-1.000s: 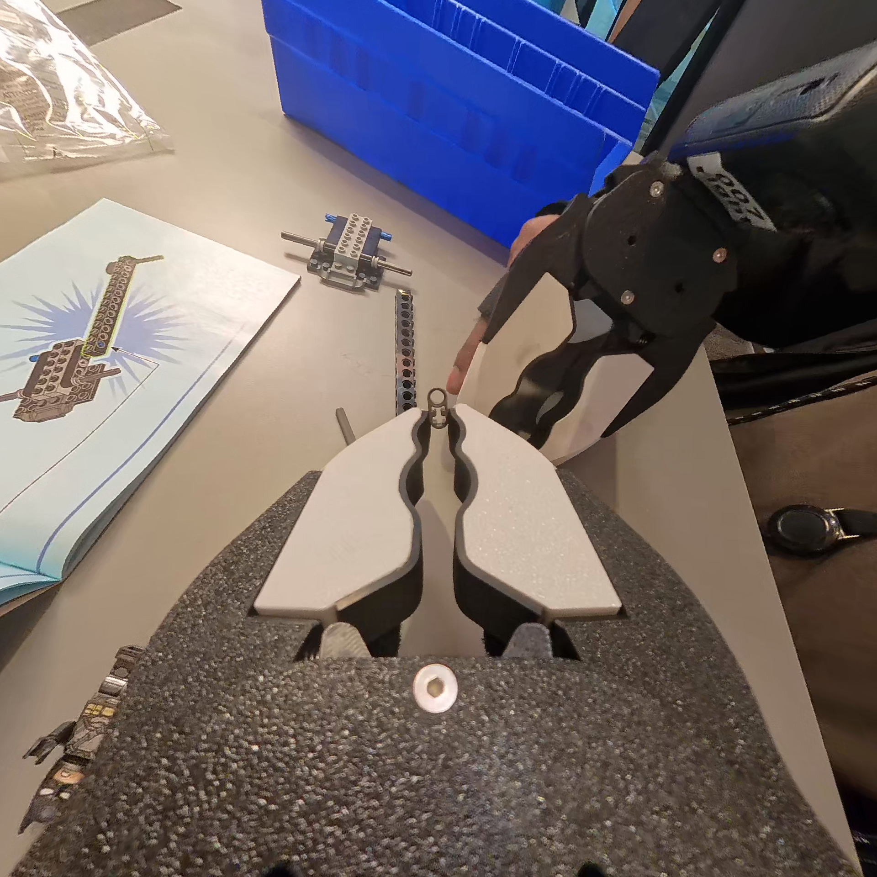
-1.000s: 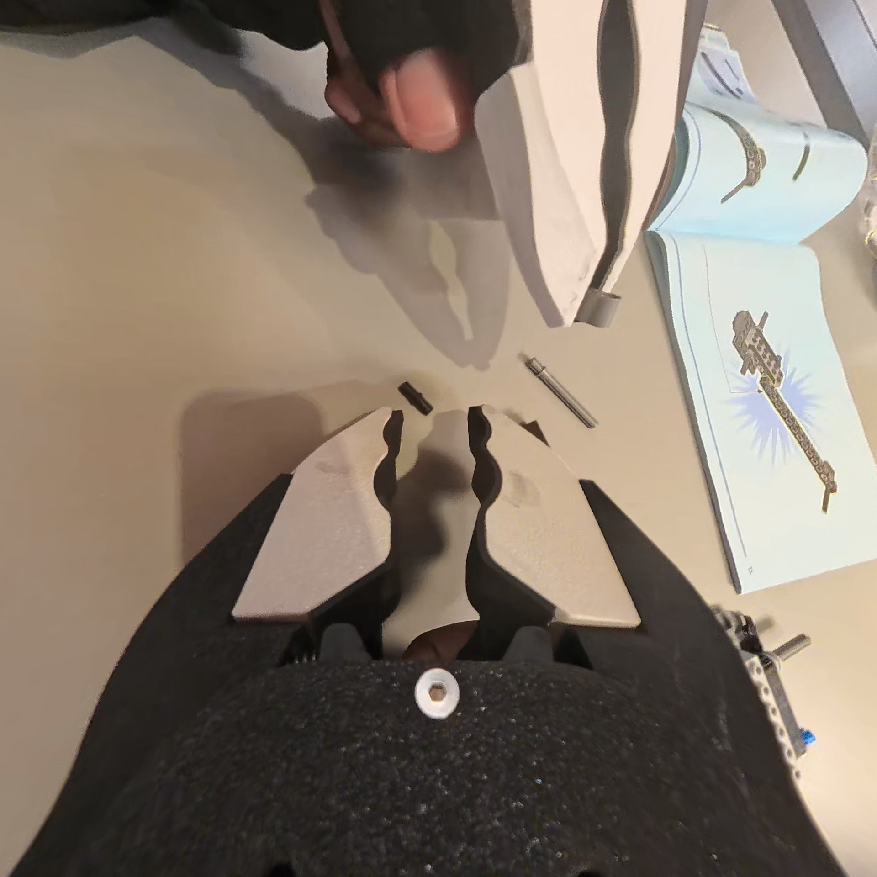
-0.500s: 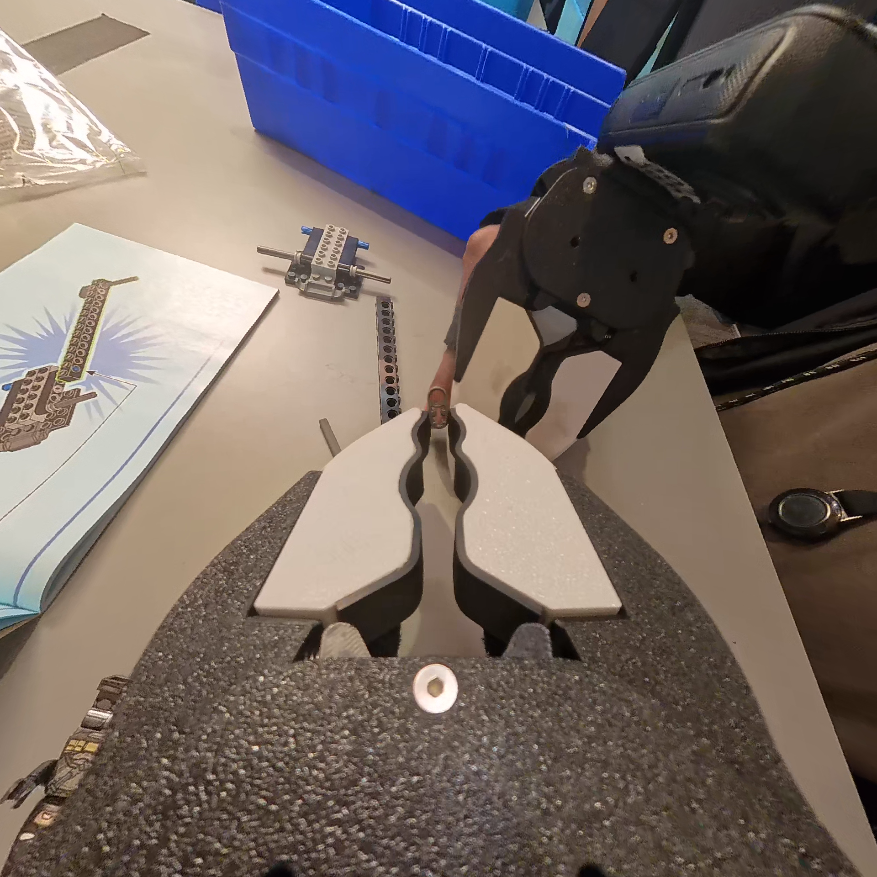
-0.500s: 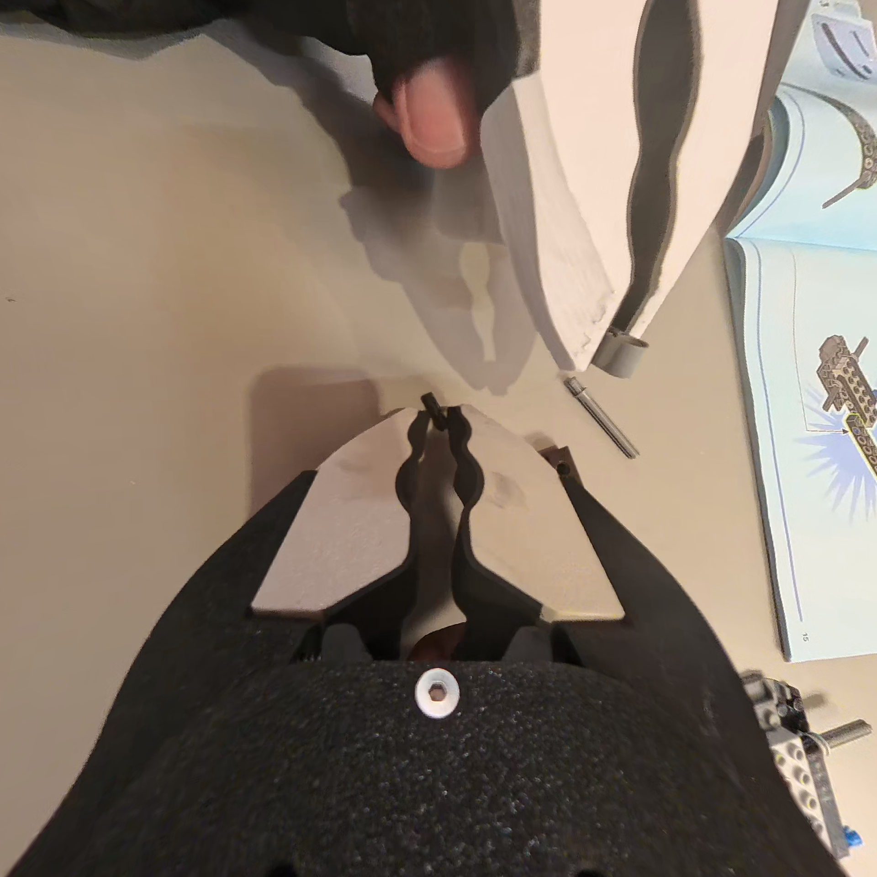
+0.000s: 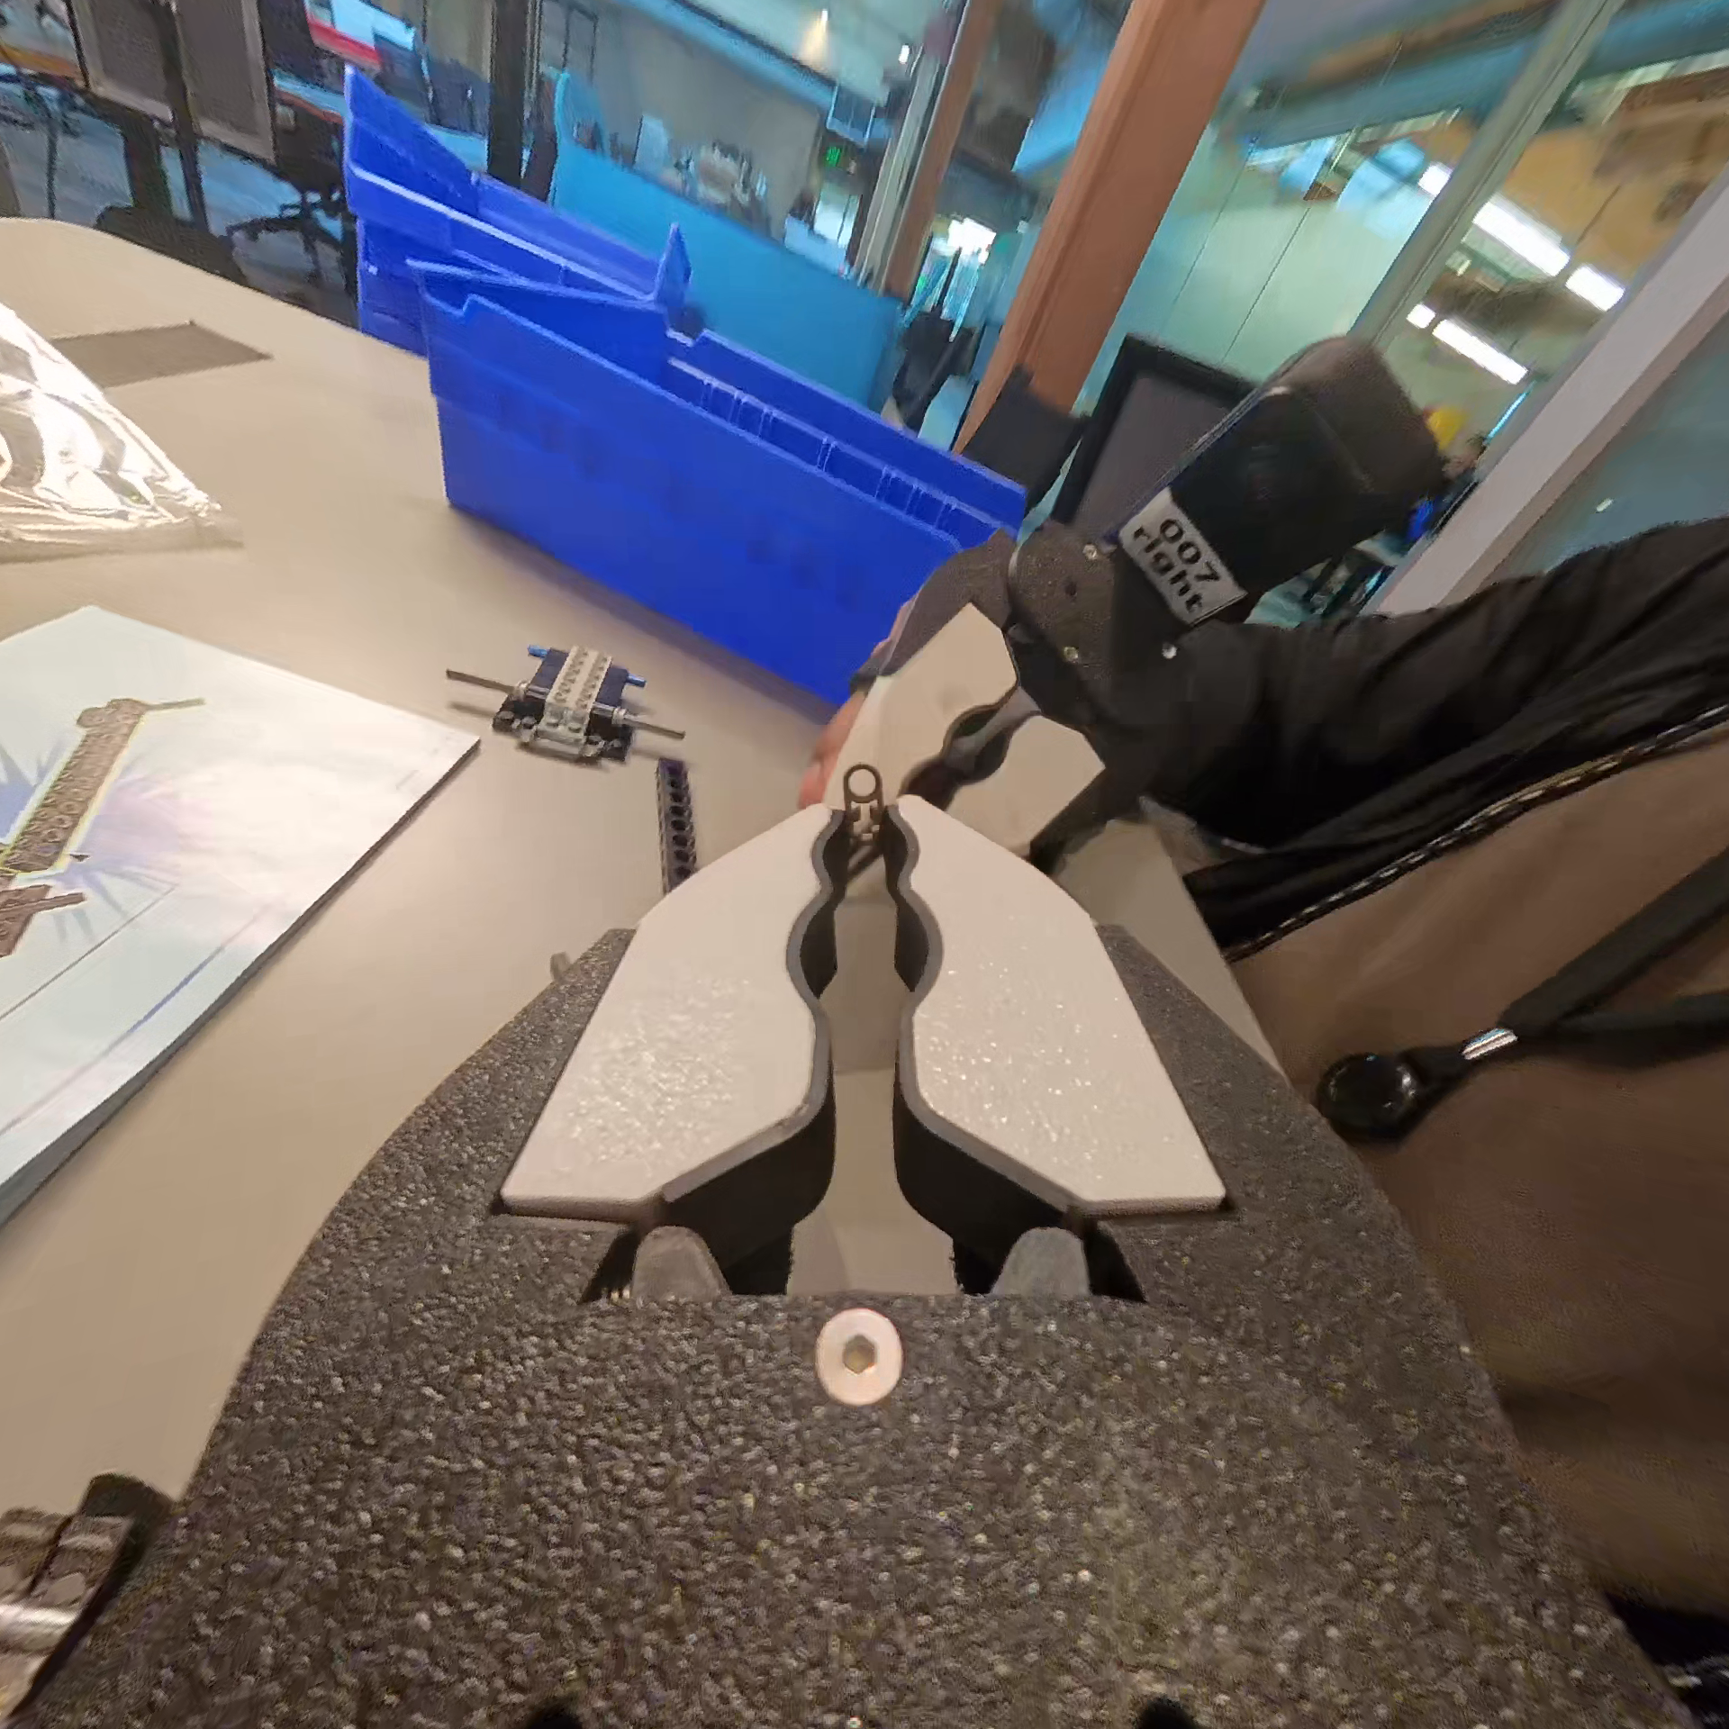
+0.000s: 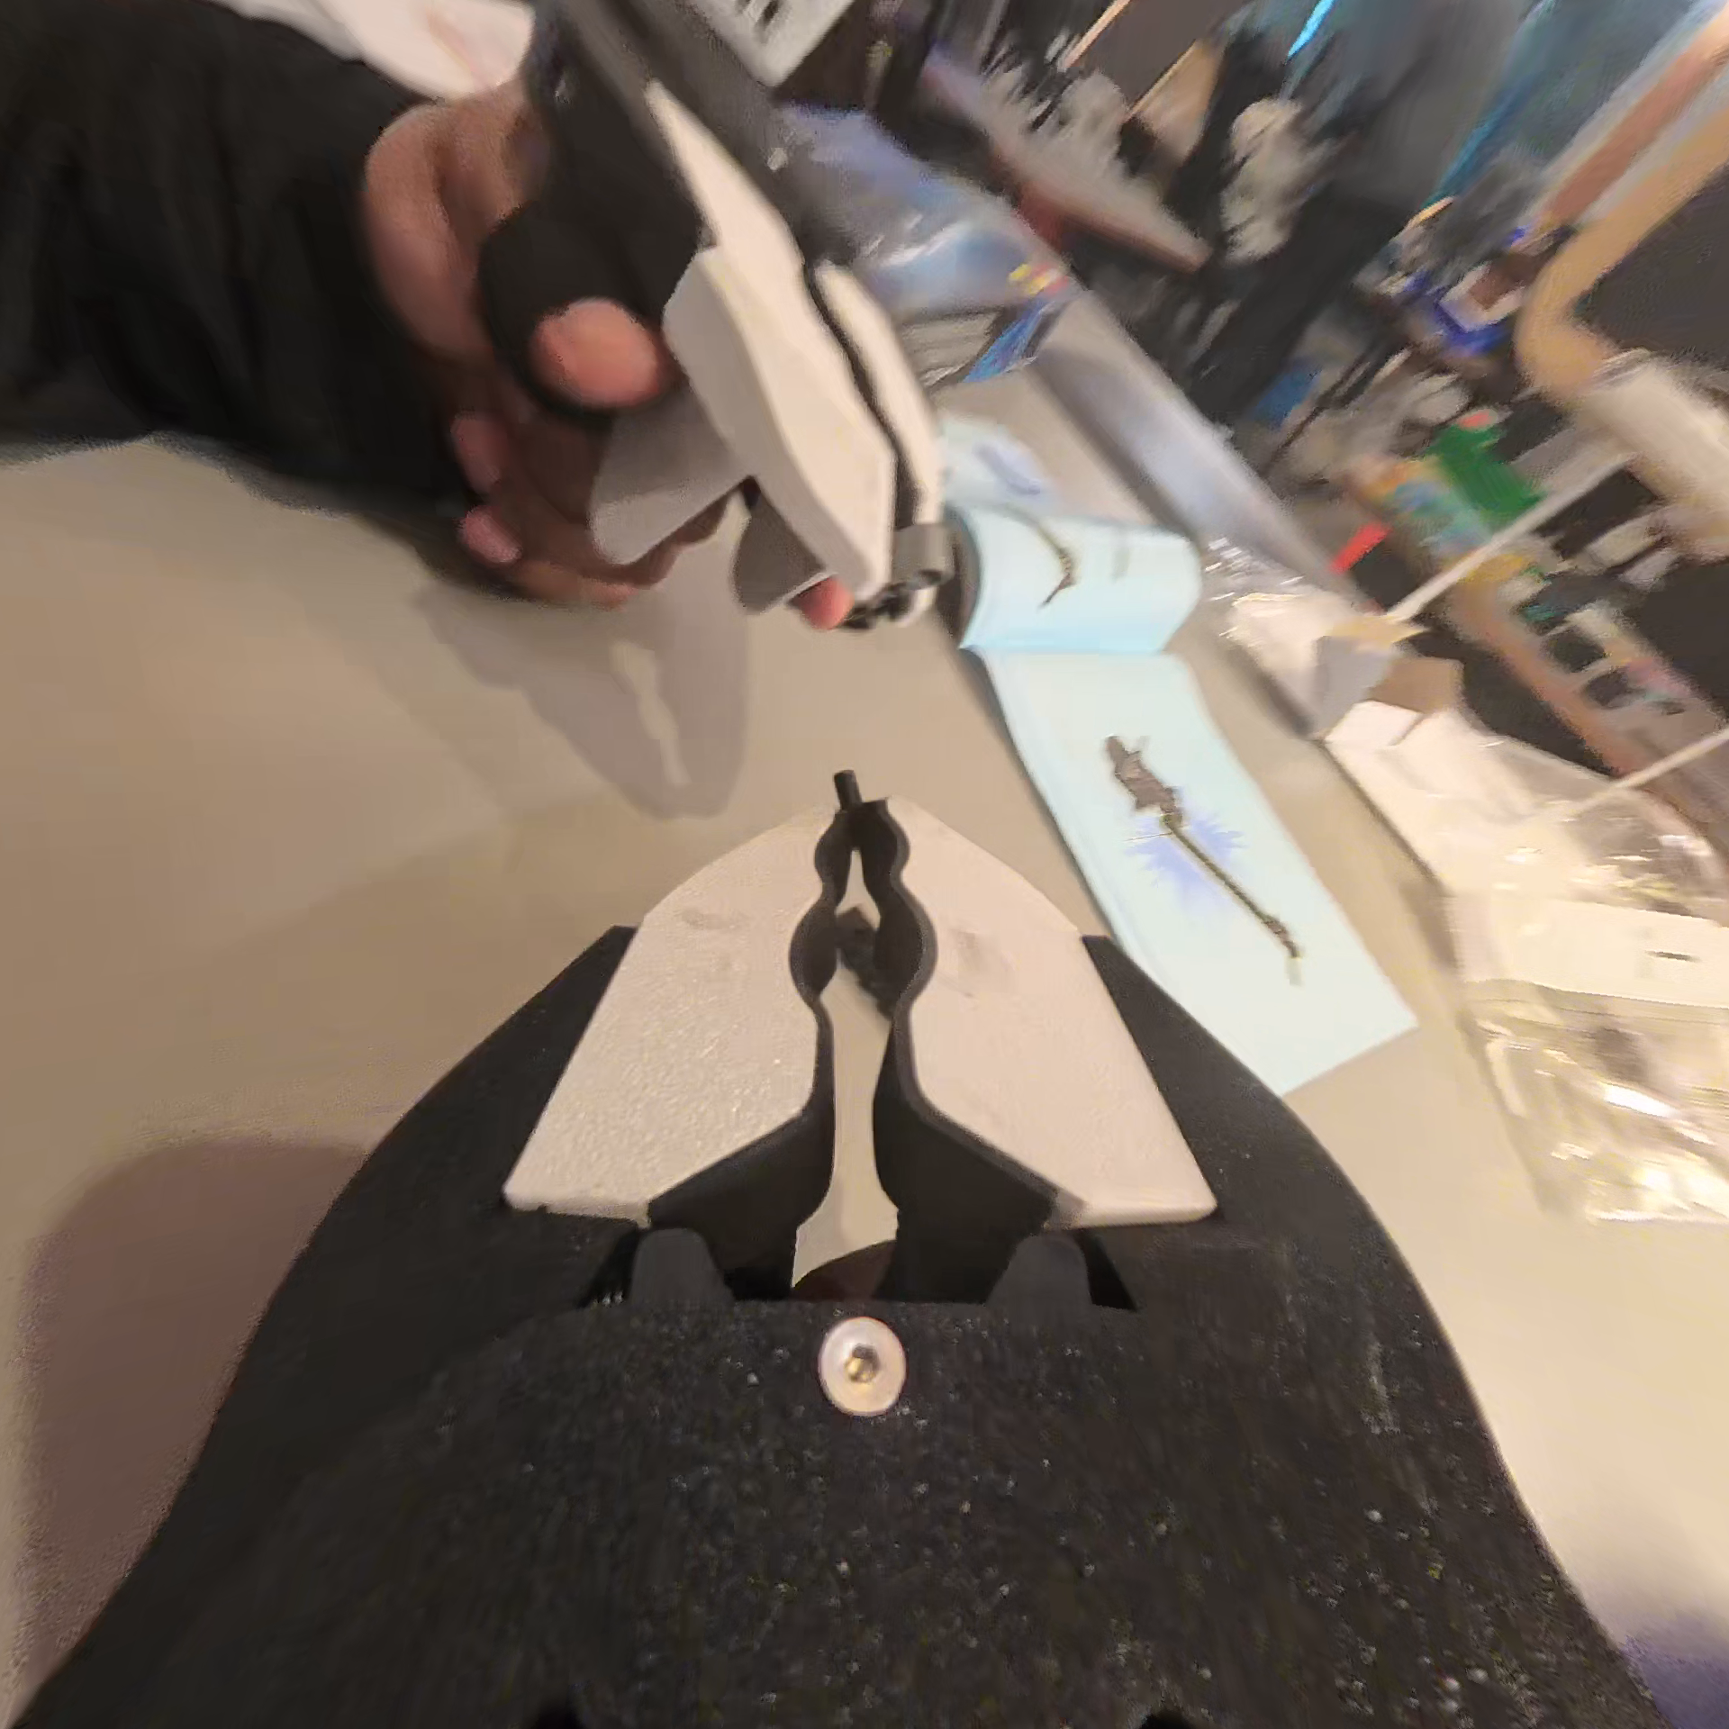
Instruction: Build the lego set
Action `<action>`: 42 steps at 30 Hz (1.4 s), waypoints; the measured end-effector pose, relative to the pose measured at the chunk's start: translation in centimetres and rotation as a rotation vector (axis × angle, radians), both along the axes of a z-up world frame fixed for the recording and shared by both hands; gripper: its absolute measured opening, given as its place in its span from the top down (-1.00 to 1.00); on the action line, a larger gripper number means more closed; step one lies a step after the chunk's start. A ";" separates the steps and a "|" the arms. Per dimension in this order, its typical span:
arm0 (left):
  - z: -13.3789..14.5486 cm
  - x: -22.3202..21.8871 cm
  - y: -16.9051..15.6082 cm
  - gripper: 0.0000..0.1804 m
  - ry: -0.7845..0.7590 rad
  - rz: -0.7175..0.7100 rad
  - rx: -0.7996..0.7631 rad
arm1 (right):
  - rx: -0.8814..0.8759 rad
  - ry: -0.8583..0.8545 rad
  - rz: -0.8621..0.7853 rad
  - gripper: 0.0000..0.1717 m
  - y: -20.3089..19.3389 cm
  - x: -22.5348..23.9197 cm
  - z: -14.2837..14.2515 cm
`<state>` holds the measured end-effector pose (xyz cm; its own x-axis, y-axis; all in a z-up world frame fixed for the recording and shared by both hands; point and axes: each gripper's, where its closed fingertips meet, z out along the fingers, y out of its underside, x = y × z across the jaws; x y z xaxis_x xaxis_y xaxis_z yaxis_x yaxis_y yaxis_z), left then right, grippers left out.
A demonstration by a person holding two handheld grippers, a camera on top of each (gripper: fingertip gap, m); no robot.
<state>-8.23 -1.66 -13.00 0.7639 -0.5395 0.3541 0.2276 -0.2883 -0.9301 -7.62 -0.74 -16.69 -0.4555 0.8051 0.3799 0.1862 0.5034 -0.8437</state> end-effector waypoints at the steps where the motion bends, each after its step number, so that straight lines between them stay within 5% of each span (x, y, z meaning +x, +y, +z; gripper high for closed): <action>1: 0.2 0.0 -0.1 0.92 -0.027 -0.003 0.011 | -0.004 0.052 -0.024 0.98 0.5 0.0 0.8; 7: 1.2 0.4 -0.1 0.93 -0.130 -0.013 0.054 | 0.025 0.280 -0.082 1.00 0.9 0.0 4.3; 13: 1.0 -1.0 0.6 0.92 -0.085 0.092 0.056 | 0.085 0.242 -0.129 1.00 2.3 -0.4 3.0; 25: 2.0 -9.5 -0.9 0.92 -0.025 0.465 -0.018 | -0.011 -0.114 -0.015 0.85 0.0 -2.1 -0.9; 36: 1.3 -9.7 -0.8 0.92 0.029 0.511 -0.082 | 0.087 -0.409 0.109 0.77 -3.2 -5.8 -3.8; 42: 1.8 -9.7 -0.8 0.92 0.044 0.535 -0.080 | 0.025 -0.525 0.022 0.68 -3.5 -6.7 -5.3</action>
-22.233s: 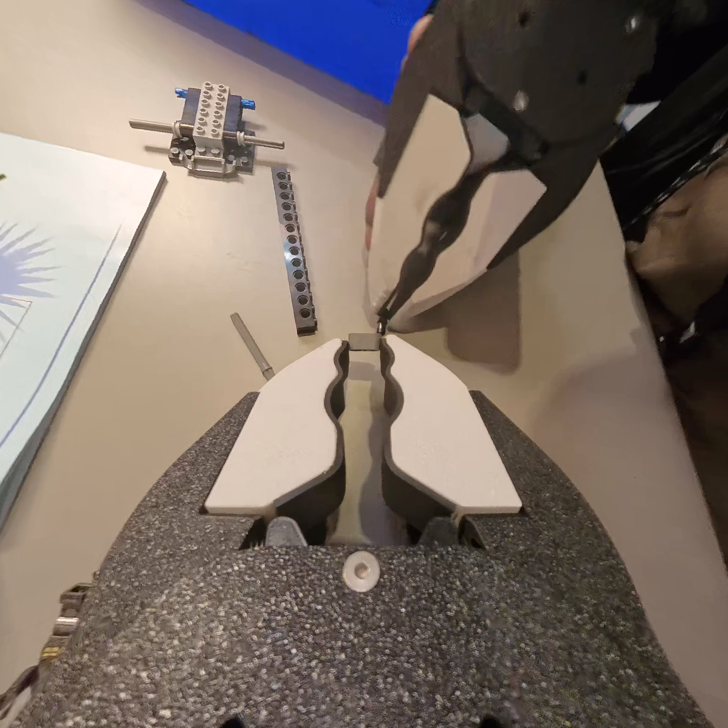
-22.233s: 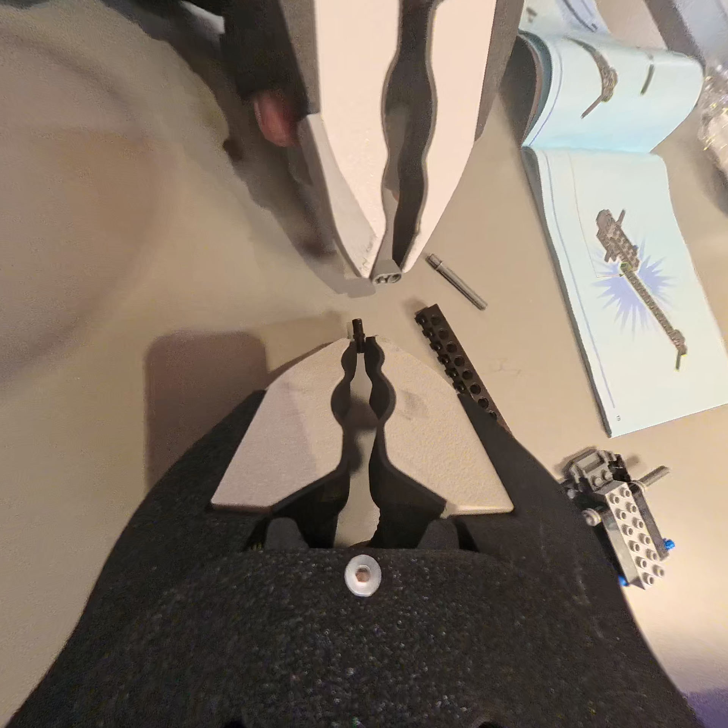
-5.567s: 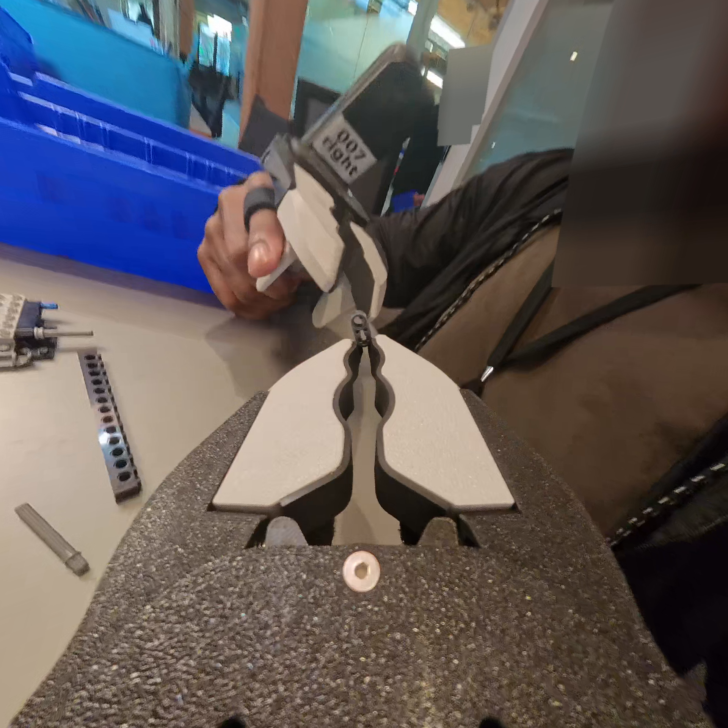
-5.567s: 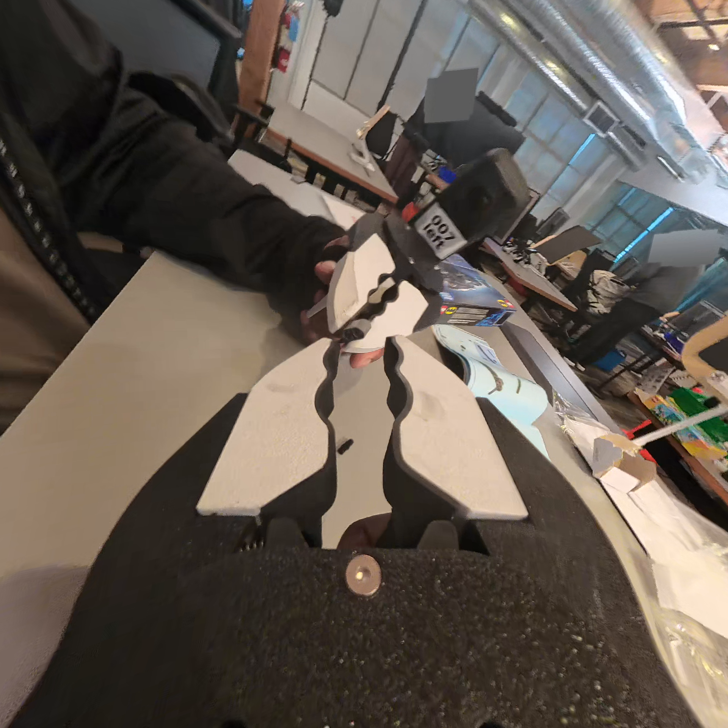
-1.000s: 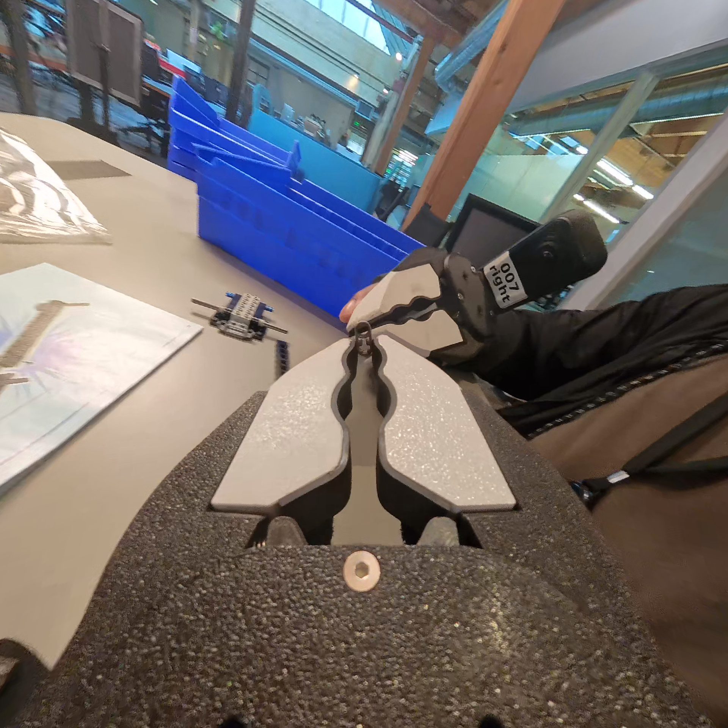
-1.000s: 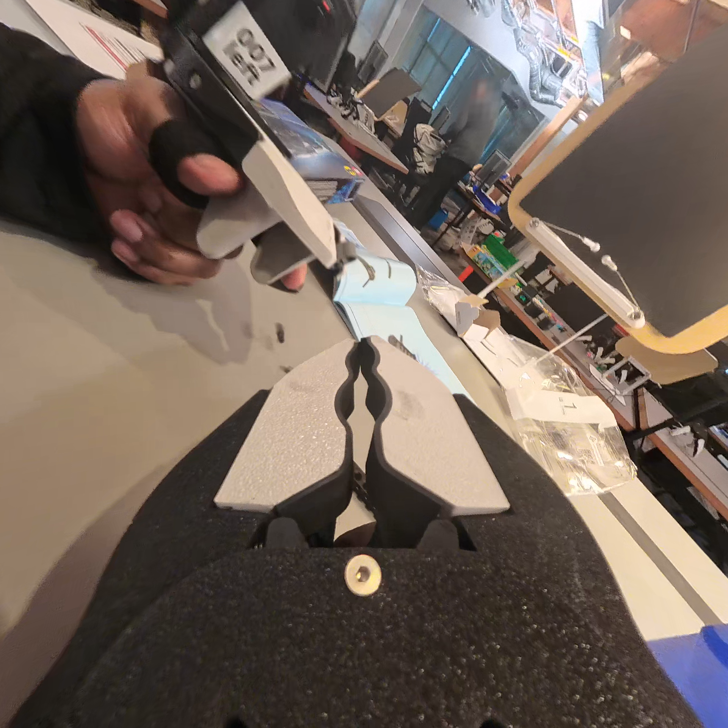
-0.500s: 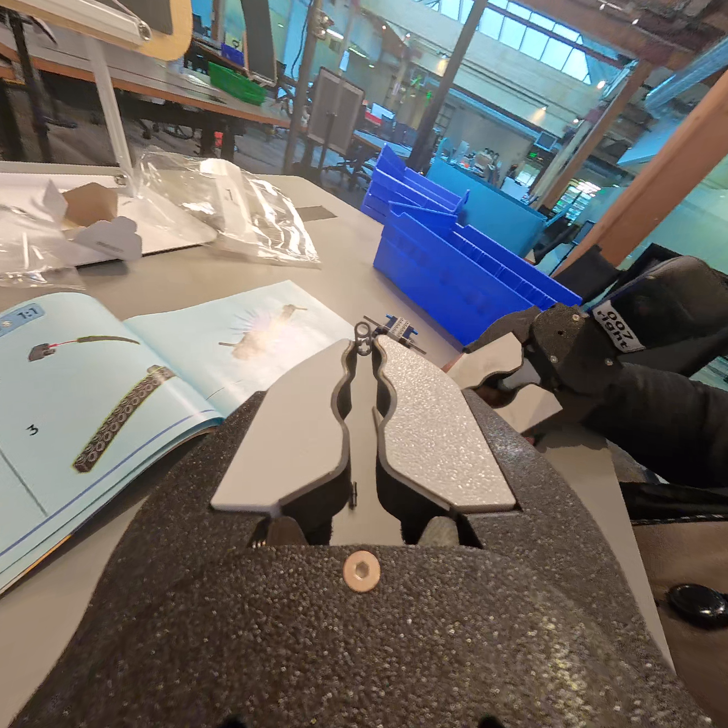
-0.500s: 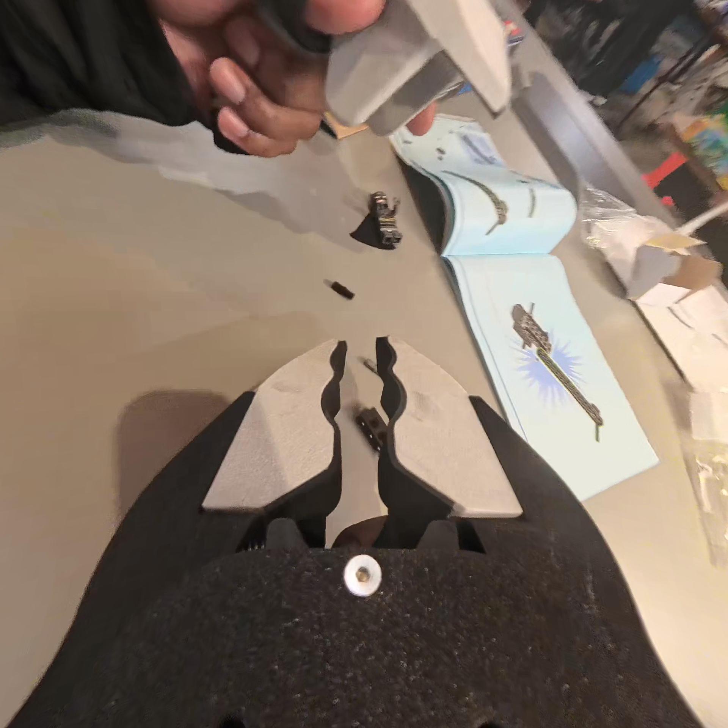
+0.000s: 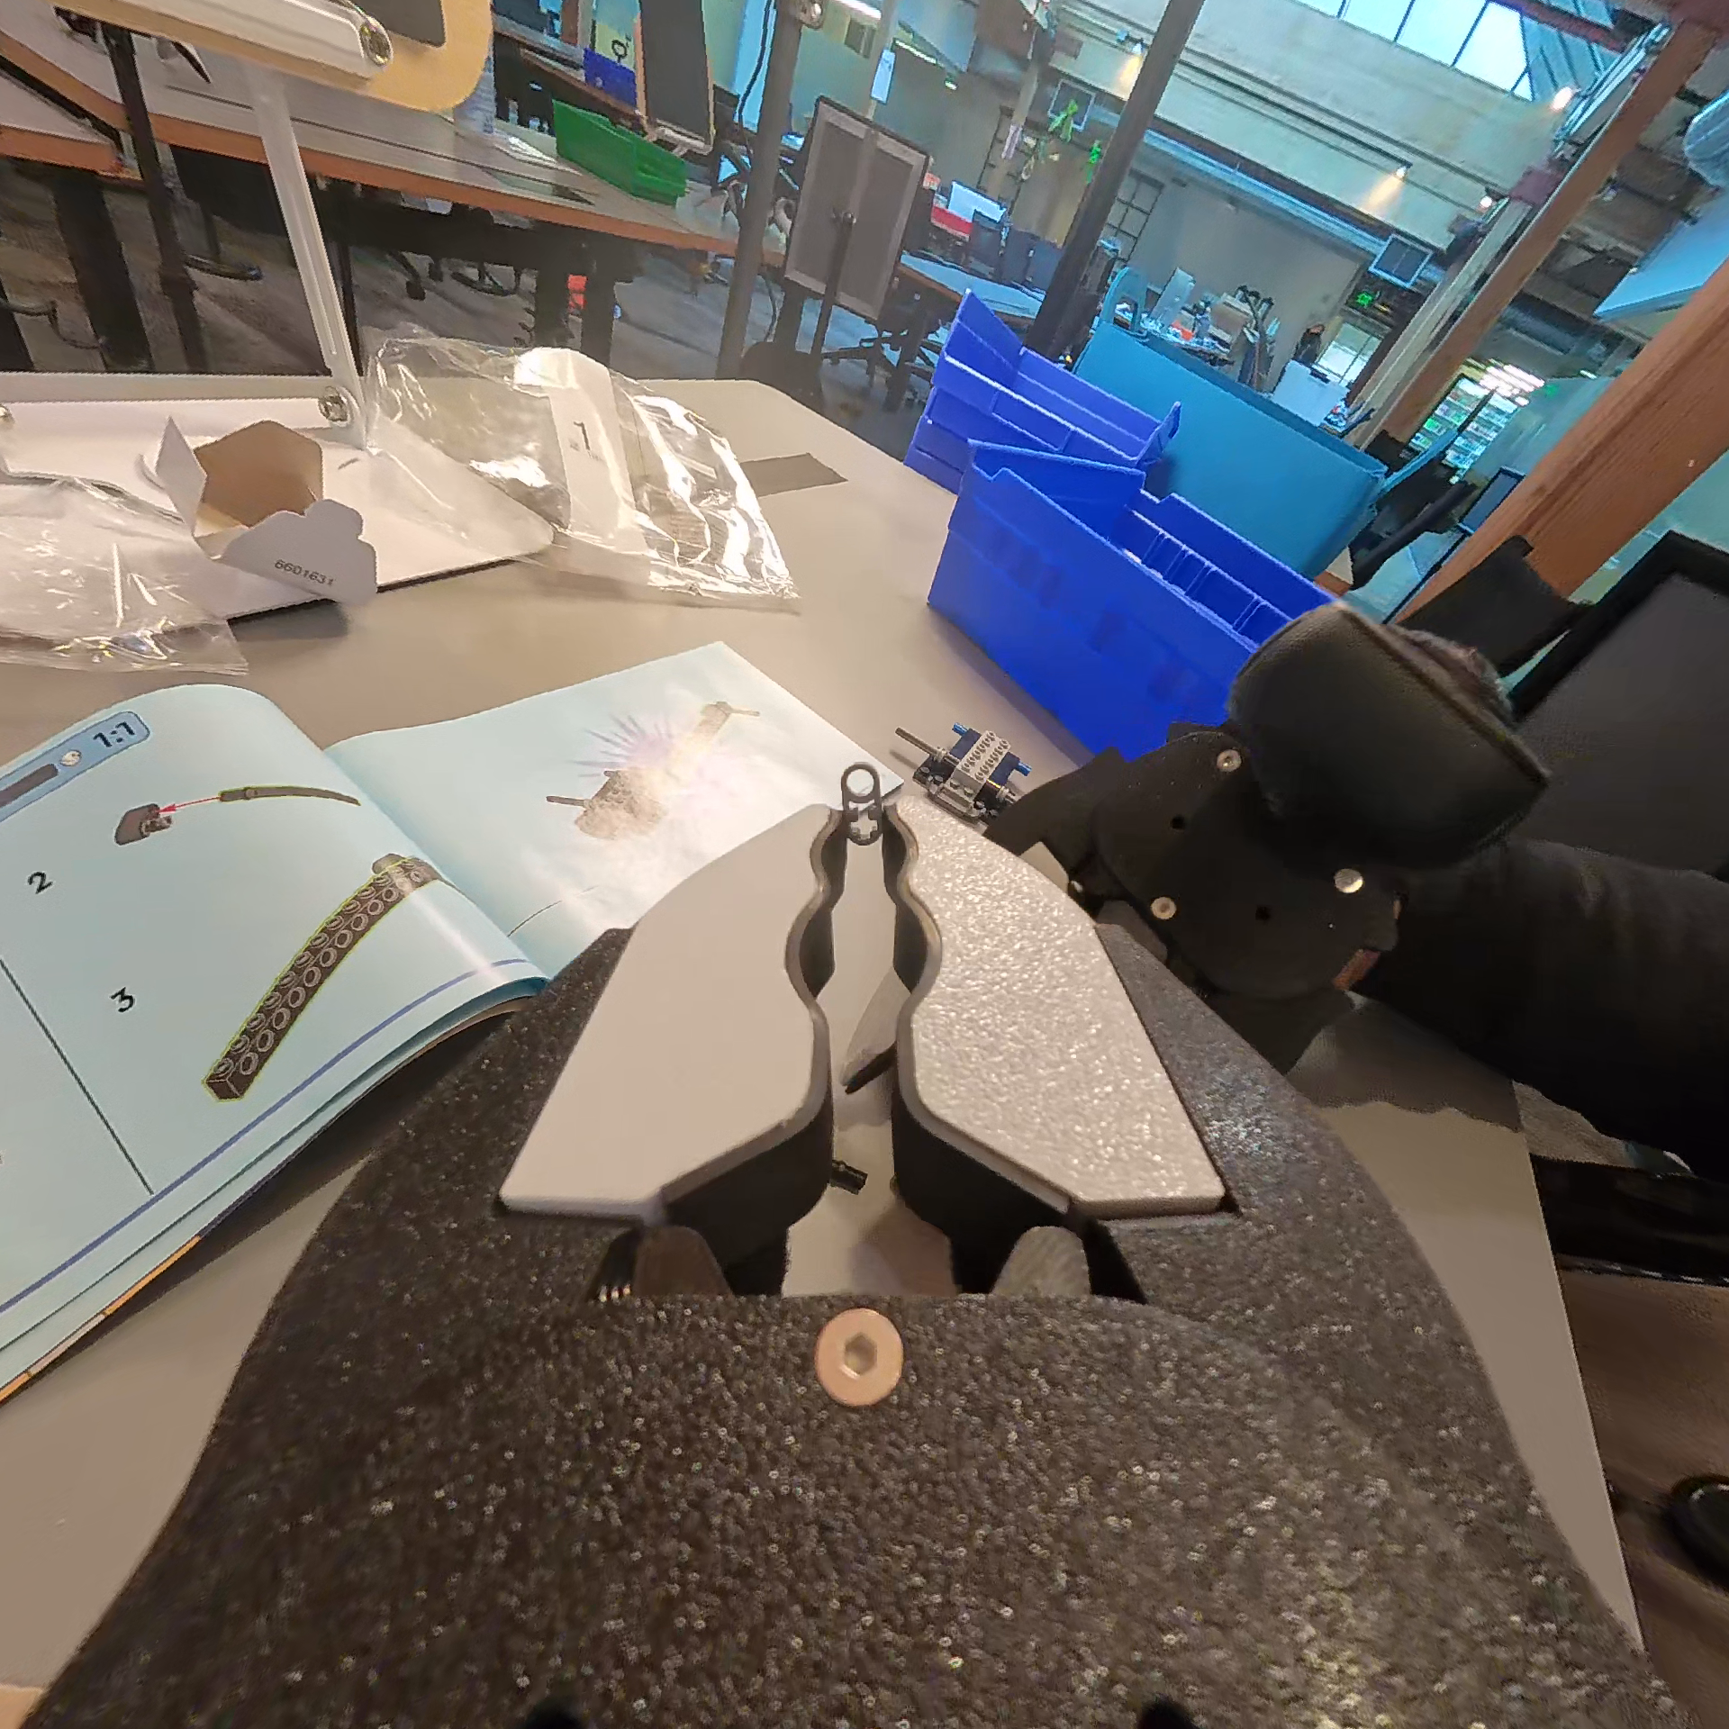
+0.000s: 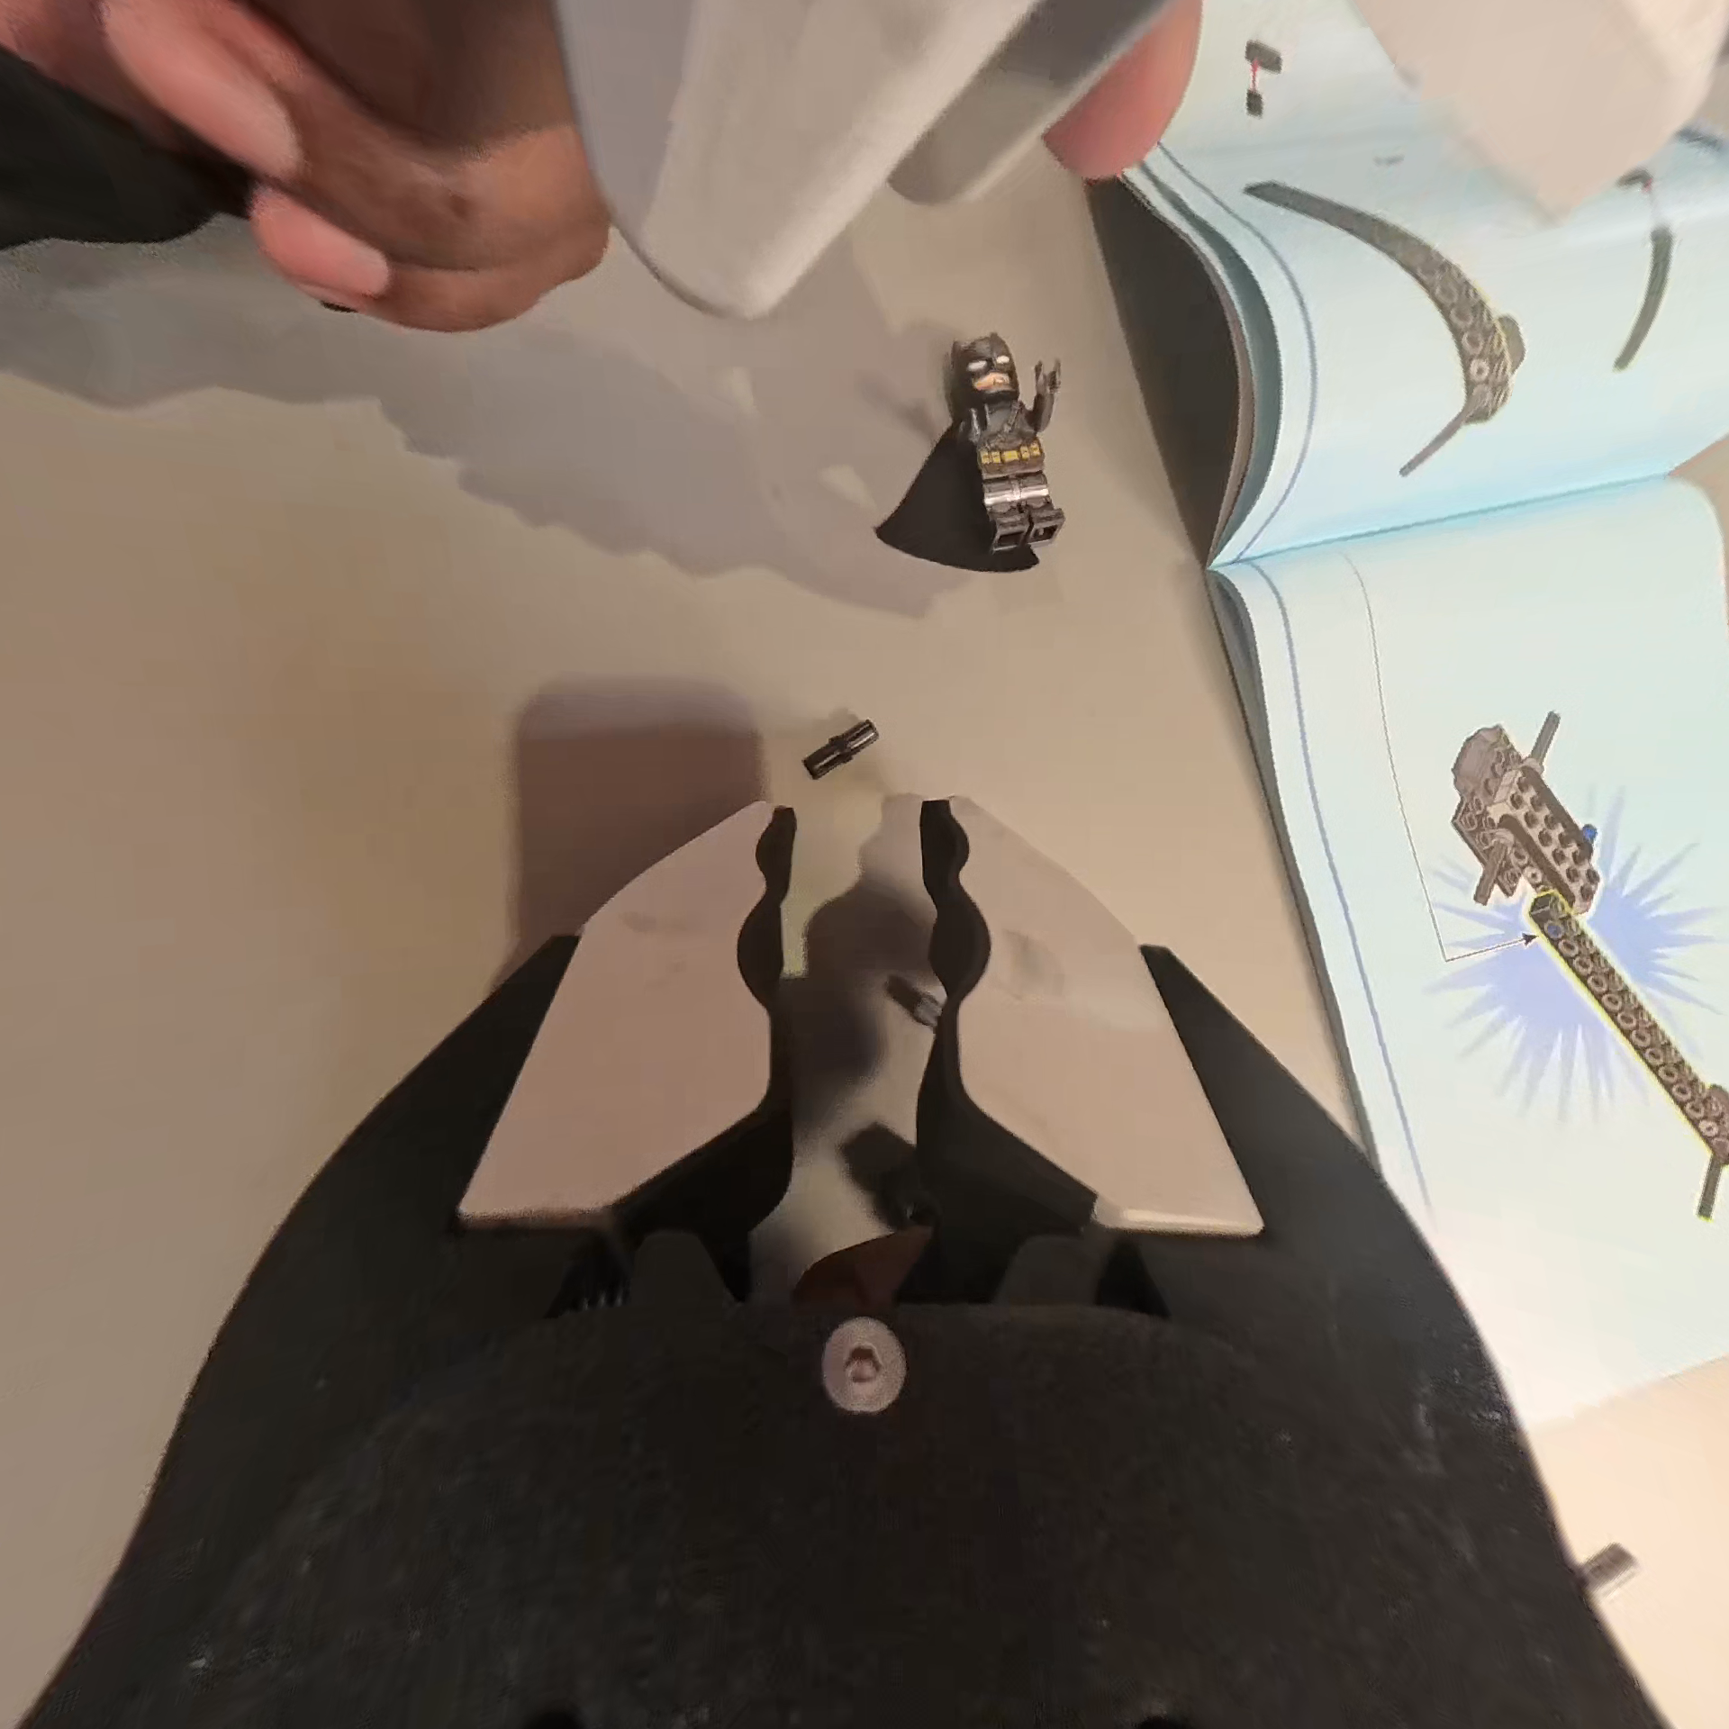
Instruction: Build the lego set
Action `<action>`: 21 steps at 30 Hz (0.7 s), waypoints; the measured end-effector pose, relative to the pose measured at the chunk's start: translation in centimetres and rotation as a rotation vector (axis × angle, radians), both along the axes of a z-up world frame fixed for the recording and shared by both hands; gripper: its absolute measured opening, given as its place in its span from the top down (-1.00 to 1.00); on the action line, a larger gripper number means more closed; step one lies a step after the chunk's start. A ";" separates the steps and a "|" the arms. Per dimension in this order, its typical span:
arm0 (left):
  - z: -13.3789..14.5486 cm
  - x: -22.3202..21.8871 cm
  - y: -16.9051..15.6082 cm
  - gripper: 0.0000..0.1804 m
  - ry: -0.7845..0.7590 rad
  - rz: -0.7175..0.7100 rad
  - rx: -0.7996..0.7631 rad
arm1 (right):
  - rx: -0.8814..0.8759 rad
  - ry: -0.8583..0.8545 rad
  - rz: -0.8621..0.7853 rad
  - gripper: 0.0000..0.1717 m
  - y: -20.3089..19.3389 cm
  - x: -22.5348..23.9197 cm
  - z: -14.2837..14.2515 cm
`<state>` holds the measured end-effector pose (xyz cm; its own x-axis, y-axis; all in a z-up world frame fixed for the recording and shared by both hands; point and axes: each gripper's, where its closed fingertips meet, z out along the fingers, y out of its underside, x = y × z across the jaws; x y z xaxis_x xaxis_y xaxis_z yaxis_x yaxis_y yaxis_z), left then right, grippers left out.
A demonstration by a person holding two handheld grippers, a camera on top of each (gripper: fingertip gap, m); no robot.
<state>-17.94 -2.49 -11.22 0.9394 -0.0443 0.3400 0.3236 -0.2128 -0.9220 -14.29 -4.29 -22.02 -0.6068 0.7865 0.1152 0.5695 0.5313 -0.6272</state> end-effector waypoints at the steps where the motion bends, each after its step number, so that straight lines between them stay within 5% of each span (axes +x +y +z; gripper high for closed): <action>1: 0.1 -0.1 0.0 0.92 0.000 0.004 0.004 | -0.002 -0.009 -0.017 0.67 -0.1 -0.1 -0.1; 8: 1.2 -1.5 -0.7 0.92 -0.011 0.077 0.045 | -0.032 -0.015 -0.077 0.62 -1.1 -0.6 -0.4; 14: 1.3 -1.7 -1.0 0.92 -0.022 0.072 0.051 | 0.020 0.023 -0.126 0.94 -0.8 -1.4 -0.4; 21: 0.1 -1.1 -0.5 0.92 -0.019 0.031 0.004 | 0.016 0.066 -0.093 0.96 -0.9 -1.1 -0.4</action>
<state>-19.05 -3.03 -11.08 0.9336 -0.0166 0.3579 0.3478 -0.1989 -0.9162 -15.42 -5.20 -22.42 -0.5217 0.8370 0.1654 0.5745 0.4879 -0.6572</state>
